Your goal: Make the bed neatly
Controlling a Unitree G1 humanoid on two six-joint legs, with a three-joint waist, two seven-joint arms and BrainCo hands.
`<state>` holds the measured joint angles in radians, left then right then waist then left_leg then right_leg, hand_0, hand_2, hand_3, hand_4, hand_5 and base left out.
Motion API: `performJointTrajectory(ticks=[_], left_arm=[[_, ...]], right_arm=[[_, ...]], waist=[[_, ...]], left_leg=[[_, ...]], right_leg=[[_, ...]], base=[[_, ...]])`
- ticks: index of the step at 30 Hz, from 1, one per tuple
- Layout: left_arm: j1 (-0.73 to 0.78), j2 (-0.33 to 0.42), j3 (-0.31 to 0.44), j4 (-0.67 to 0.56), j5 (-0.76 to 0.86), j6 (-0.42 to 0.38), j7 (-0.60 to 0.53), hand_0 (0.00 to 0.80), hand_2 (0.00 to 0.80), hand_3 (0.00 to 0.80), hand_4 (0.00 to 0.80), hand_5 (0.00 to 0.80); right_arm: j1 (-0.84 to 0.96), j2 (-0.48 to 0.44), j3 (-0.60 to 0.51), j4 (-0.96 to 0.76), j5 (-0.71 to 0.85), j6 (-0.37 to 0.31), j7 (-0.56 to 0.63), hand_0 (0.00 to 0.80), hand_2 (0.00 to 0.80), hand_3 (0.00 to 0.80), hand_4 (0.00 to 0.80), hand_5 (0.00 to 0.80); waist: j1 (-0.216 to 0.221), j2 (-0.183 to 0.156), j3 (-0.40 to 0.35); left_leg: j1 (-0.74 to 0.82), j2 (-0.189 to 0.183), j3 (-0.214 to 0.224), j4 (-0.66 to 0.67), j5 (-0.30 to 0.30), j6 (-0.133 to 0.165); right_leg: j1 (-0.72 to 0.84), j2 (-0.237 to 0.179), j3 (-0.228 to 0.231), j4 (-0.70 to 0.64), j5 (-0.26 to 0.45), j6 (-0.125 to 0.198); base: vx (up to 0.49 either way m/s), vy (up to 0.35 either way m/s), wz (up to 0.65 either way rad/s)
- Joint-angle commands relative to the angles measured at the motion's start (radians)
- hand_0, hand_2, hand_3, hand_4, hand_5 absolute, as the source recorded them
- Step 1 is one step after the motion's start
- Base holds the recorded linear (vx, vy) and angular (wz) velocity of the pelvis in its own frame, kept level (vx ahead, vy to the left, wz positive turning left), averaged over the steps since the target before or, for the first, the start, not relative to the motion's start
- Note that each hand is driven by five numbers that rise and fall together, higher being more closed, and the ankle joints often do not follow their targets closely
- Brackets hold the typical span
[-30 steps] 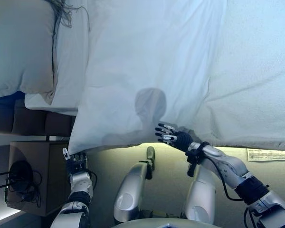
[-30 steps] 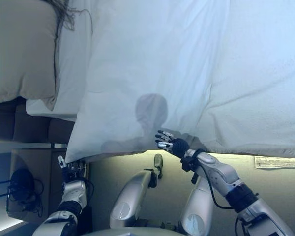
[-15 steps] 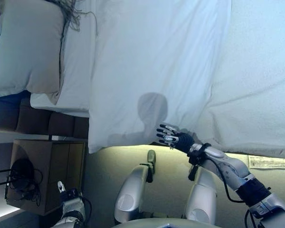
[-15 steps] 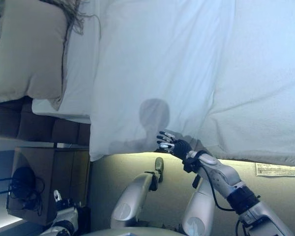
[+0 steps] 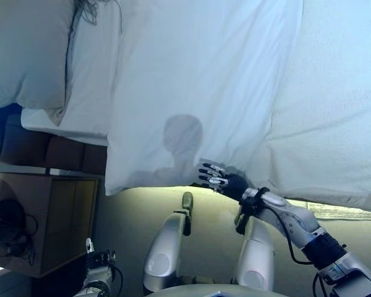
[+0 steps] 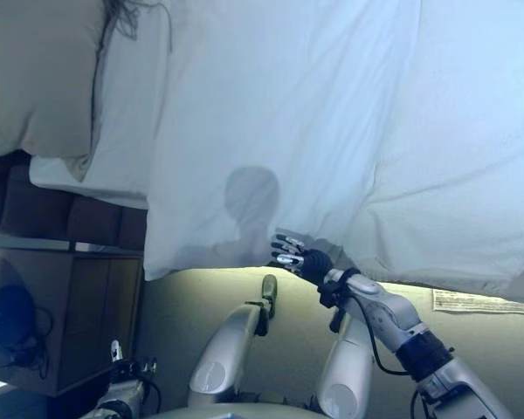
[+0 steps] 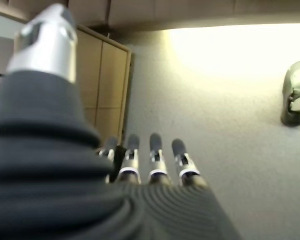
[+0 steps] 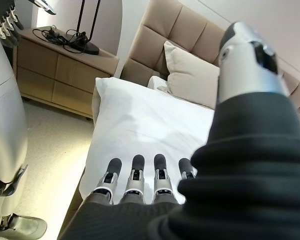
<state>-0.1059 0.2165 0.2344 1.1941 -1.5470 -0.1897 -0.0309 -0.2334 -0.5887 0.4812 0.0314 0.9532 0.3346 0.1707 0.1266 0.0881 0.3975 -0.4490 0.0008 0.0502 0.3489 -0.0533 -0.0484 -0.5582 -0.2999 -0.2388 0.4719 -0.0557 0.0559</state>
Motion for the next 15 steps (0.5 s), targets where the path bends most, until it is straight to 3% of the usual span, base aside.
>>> performJointTrajectory(ticks=[1, 4, 8, 15], left_arm=[[-0.019, 0.081, -0.030, -0.097, 0.000, -0.139, -0.024, 0.000, 0.000, 0.000, 0.000, 0.000], [-0.019, 0.084, -0.074, -0.283, 0.043, -0.231, -0.023, 0.000, 0.000, 0.000, 0.000, 0.000], [-0.004, 0.109, -0.113, -0.472, 0.156, -0.280, -0.021, 0.000, 0.000, 0.000, 0.000, 0.000], [0.067, 0.114, -0.133, -0.667, 0.387, -0.249, -0.052, 0.000, 0.000, 0.000, 0.000, 0.000]], right_arm=[[-0.014, 0.064, -0.005, -0.089, -0.001, -0.081, 0.016, 0.000, 0.000, 0.000, 0.000, 0.000], [0.002, 0.092, -0.012, -0.069, -0.043, -0.161, 0.010, 0.000, 0.000, 0.000, 0.000, 0.000], [0.056, 0.123, -0.047, -0.059, -0.074, -0.248, 0.020, 0.000, 0.000, 0.000, 0.000, 0.000], [0.197, 0.208, -0.126, 0.010, -0.134, -0.360, 0.031, 0.000, 0.000, 0.000, 0.000, 0.000]], waist=[[0.019, -0.031, -0.019], [0.030, -0.045, -0.021], [0.044, -0.064, -0.031], [0.044, -0.085, -0.084]], left_leg=[[-0.015, -0.012, -0.057, -0.022, 0.123, -0.021], [0.011, -0.008, -0.069, -0.042, 0.117, -0.017], [0.061, -0.003, -0.078, -0.080, 0.115, -0.012], [0.174, 0.025, -0.059, -0.181, 0.121, -0.005]], right_leg=[[0.083, -0.065, 0.042, -0.085, 0.135, 0.117], [0.119, -0.052, 0.037, -0.128, 0.151, 0.123], [0.181, -0.046, 0.032, -0.185, 0.172, 0.130], [0.293, -0.027, 0.023, -0.289, 0.200, 0.138]], base=[[0.015, -0.112, 0.01], [0.001, -0.154, 0.01], [0.029, -0.153, -0.04], [0.077, -0.118, -0.06]])
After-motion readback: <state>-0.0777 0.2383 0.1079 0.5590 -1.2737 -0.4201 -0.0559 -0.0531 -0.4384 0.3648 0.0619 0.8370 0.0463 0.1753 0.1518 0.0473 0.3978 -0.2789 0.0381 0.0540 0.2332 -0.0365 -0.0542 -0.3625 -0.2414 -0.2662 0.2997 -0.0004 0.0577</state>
